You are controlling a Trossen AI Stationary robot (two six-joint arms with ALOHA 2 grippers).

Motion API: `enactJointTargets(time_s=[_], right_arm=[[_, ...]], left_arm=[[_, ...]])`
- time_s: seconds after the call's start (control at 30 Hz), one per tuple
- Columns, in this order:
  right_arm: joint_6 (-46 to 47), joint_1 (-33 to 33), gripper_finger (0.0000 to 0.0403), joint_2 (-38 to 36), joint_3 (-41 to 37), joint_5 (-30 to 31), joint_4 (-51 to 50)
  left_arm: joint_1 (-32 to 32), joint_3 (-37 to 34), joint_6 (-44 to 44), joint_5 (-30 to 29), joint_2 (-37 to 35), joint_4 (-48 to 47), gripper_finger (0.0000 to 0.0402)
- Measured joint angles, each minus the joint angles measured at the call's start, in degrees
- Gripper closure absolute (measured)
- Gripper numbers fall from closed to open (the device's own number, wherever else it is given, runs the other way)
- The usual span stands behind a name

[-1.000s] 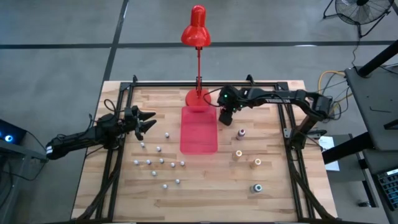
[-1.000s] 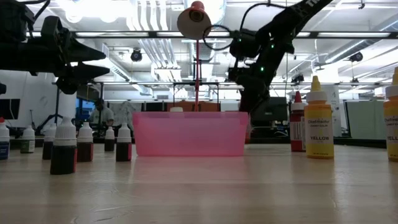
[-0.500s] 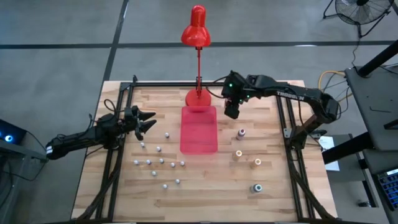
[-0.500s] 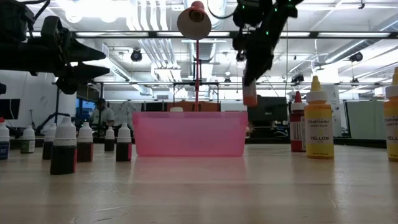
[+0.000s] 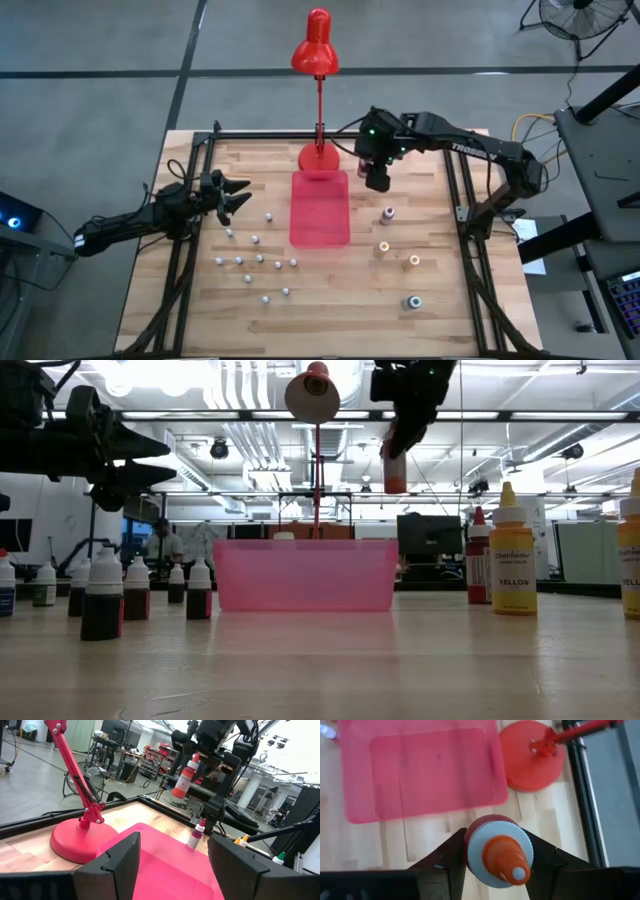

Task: Pick & Place food coloring
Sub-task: Put the big orange food coloring bottle into the pink bin

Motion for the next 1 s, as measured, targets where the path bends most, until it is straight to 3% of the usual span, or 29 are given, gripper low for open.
enactJointTargets(time_s=[1.0], right_arm=[[-7.4, 0.6, 0.0262, 22.1, 18.7, -3.3, -1.0]], left_arm=[[0.0, 0.0, 0.0, 0.0, 0.0, 0.0, 0.0197]])
